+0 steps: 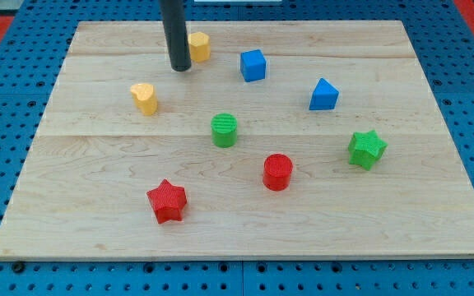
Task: Place your arm to the left of the blue triangle
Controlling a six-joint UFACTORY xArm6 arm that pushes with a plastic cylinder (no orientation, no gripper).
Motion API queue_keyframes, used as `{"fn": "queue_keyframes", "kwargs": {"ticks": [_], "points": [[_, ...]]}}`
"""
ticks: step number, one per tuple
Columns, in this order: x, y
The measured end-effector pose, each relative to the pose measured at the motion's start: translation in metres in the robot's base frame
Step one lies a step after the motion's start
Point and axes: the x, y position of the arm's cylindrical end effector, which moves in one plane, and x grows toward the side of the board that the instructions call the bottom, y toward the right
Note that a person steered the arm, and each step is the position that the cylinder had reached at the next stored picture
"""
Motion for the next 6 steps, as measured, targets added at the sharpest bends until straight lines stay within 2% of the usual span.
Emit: {"fn": "queue_keyframes", "kwargs": {"ticks": [2,3,5,6], "points": [[0.051,0.059],[0.052,0.065],[0.051,0.16],[0.051,0.16]]}}
